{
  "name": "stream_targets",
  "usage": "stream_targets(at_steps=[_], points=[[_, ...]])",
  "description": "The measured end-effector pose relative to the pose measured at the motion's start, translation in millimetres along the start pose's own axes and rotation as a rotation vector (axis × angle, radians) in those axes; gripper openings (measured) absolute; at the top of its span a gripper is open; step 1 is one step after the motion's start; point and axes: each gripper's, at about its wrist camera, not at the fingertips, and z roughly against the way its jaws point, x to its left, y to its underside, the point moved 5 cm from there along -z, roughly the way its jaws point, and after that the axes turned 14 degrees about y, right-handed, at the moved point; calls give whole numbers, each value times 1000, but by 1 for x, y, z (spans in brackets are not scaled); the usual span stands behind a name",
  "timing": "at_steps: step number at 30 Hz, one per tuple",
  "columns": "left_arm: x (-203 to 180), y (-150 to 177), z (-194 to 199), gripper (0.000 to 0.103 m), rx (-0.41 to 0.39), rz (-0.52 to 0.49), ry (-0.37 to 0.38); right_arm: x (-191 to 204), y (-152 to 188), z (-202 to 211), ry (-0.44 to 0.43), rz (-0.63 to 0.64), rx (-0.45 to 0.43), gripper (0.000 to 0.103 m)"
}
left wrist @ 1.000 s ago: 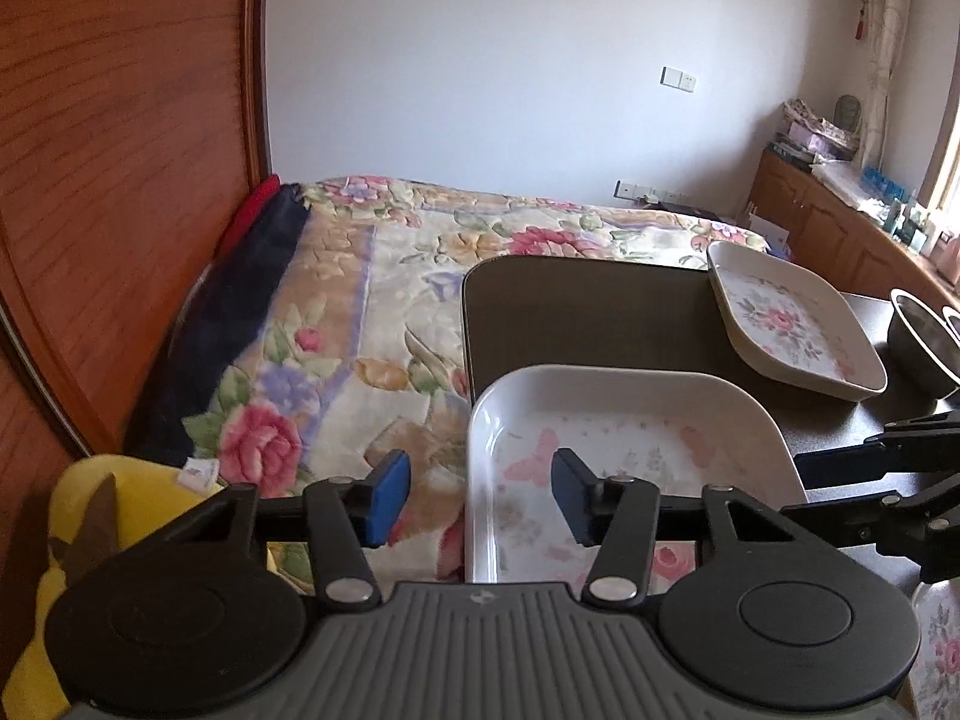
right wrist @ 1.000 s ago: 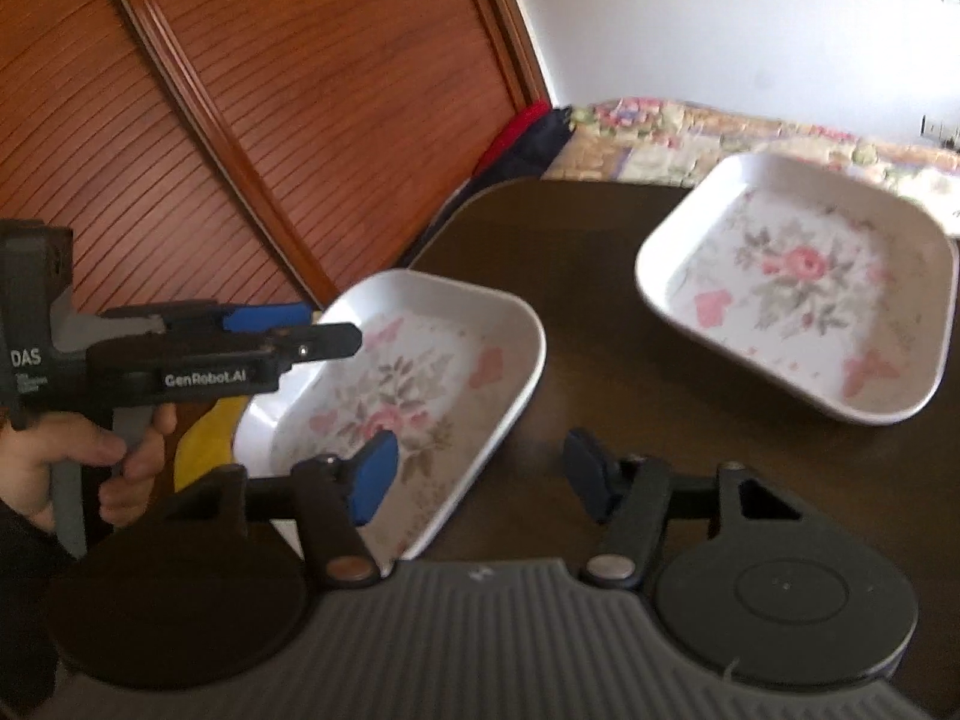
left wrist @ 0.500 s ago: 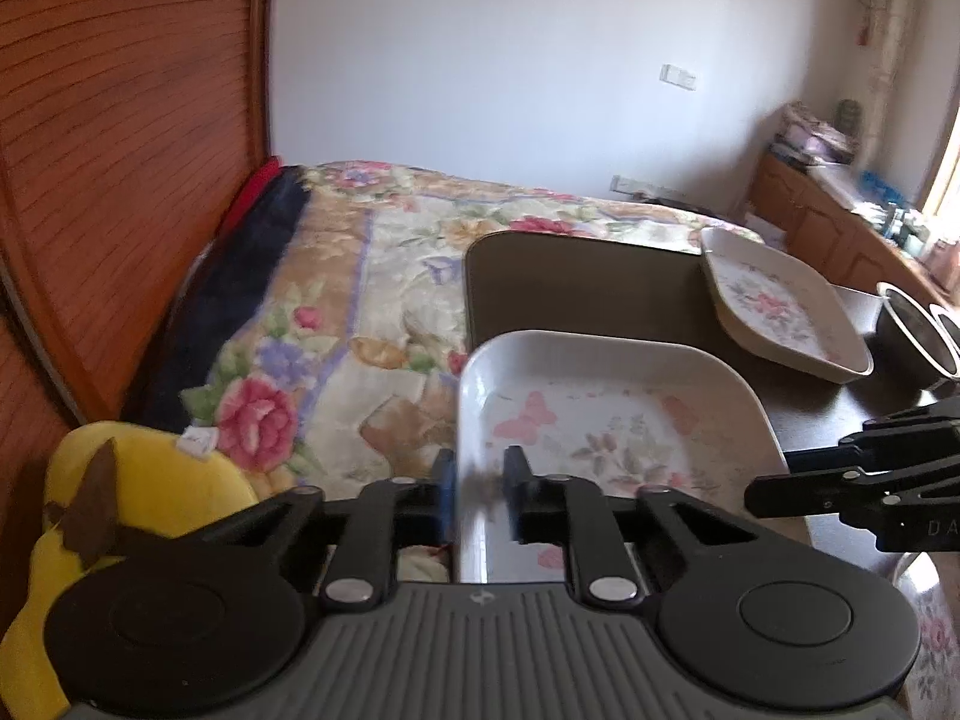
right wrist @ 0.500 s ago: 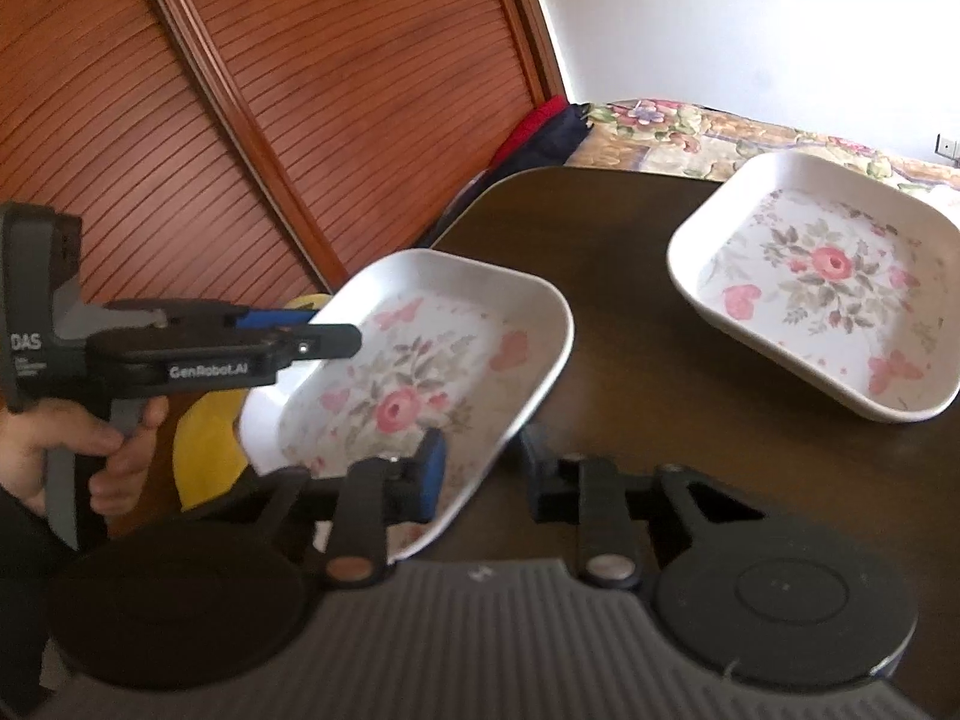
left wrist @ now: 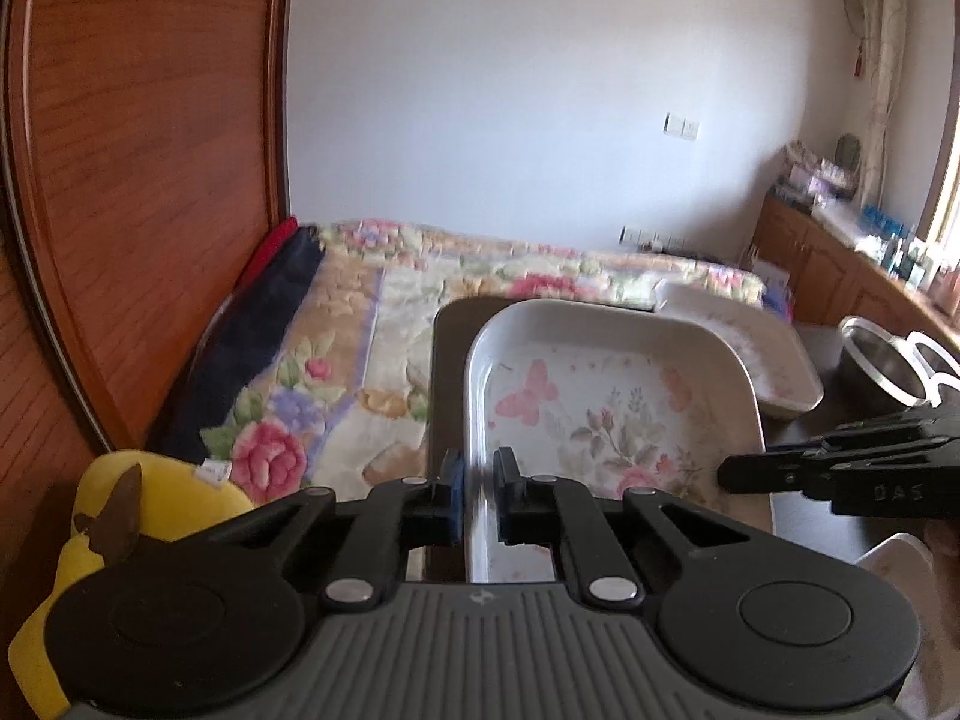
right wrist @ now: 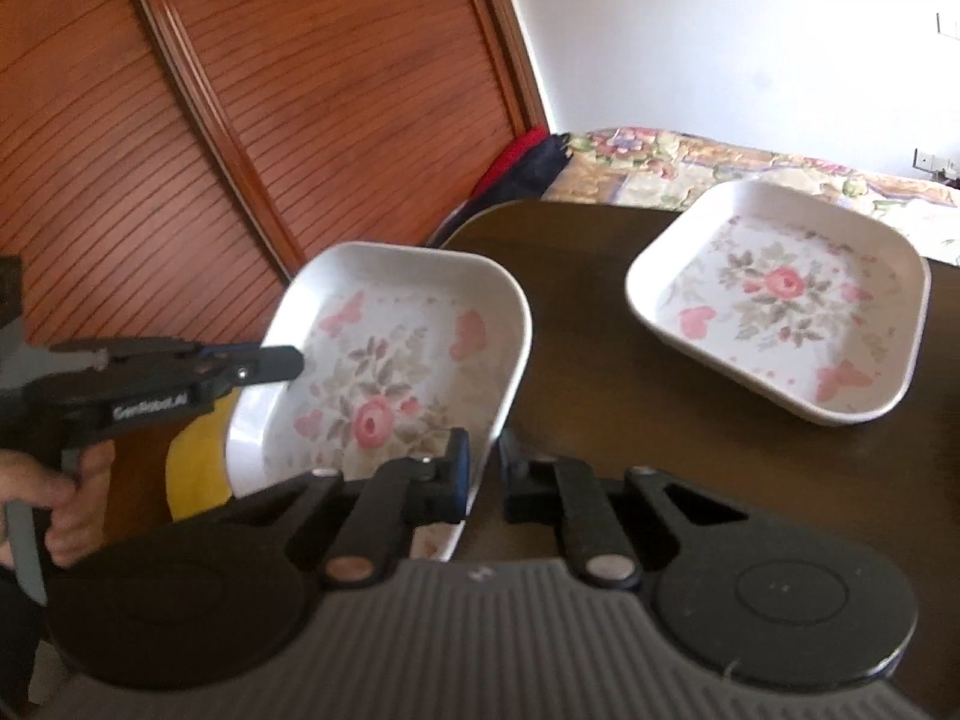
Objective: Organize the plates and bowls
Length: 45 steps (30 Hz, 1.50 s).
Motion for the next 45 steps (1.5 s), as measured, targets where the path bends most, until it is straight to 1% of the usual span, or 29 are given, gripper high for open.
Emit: stream_targets(at_steps=[10,16,21,30,41,45], points=[[-46,-12,31,38,-76,-57,-9,-12,-5,47,7,-37,-109,10],[-75,-10,45,38,-94,-84,21,-26,-1,72,21,-47,-151,10],[-97,-3,52,38,-92,-117,39,-39,10,90,41,-65,-168,10],[-128,18,73,38,-98,-142,40,-52,33,124,42,-82,-189,10],[-152,48,82,38,-114,-131,57,-64,62,146,48,-100,-184,10],[-153,57,76,38,-117,-98,78,-71,70,148,53,-102,-182,10]])
